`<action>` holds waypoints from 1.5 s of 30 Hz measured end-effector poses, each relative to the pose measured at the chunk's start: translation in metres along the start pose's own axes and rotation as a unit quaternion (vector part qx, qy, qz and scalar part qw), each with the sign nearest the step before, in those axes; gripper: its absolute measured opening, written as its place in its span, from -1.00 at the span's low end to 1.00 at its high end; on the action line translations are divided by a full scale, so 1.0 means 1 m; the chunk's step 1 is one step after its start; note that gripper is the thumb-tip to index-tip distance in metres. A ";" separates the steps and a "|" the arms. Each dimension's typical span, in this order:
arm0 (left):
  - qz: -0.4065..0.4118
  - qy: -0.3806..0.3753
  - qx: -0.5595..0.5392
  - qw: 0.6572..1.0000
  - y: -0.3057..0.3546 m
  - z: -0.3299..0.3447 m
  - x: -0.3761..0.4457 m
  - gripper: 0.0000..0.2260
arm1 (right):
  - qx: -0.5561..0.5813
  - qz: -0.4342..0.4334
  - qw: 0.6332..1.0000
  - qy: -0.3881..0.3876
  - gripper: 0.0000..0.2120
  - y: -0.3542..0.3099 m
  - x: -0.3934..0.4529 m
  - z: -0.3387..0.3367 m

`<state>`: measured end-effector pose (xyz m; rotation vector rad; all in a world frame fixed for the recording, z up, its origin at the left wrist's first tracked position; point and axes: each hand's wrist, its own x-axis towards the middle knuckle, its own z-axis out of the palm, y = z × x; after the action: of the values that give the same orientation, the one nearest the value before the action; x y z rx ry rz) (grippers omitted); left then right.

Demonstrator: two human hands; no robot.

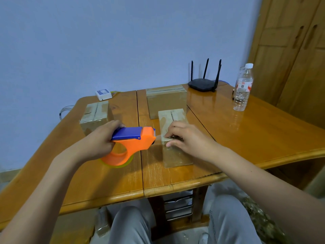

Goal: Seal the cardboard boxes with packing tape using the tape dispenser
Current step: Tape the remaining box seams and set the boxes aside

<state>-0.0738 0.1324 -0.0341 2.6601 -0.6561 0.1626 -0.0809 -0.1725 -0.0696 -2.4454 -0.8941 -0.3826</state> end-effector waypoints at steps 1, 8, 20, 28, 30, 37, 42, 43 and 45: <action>0.000 0.001 -0.001 1.000 0.000 0.000 0.000 -0.55 | 0.000 0.002 1.000 -0.003 -0.75 0.000 0.000 -0.001; 0.000 0.011 -0.002 1.000 0.000 -0.002 -0.001 -0.56 | -0.010 0.007 1.000 0.012 -0.78 0.010 -0.007 -0.013; -0.003 0.002 -0.001 1.000 0.000 0.001 -0.001 -0.56 | -0.011 -0.001 1.000 0.017 -0.73 0.014 -0.016 -0.014; -0.006 0.003 0.001 1.000 0.004 0.000 0.001 -0.58 | 0.052 0.061 0.997 -0.007 -0.66 0.018 -0.022 -0.030; -0.004 0.003 0.004 1.000 0.003 0.000 0.002 -0.58 | 0.040 0.067 0.997 -0.007 -0.66 0.019 -0.023 -0.031; -0.004 0.001 -0.004 1.000 0.001 0.000 -0.001 -0.56 | 0.052 0.075 0.996 -0.002 -0.68 0.023 -0.027 -0.025; -0.005 0.000 -0.003 1.000 0.001 0.001 -0.001 -0.56 | 0.087 0.092 0.992 0.001 -0.63 0.028 -0.032 -0.032; -0.004 0.002 -0.002 1.000 0.001 0.000 -0.001 -0.56 | 0.084 0.093 0.992 0.000 -0.62 0.030 -0.034 -0.033; -0.006 0.004 -0.004 1.000 0.000 0.000 -0.001 -0.56 | 0.087 0.099 0.991 -0.004 -0.63 0.032 -0.038 -0.034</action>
<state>-0.0746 0.1328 -0.0341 2.6530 -0.6374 0.1658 -0.0907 -0.2317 -0.0683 -2.3482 -0.6504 -0.2142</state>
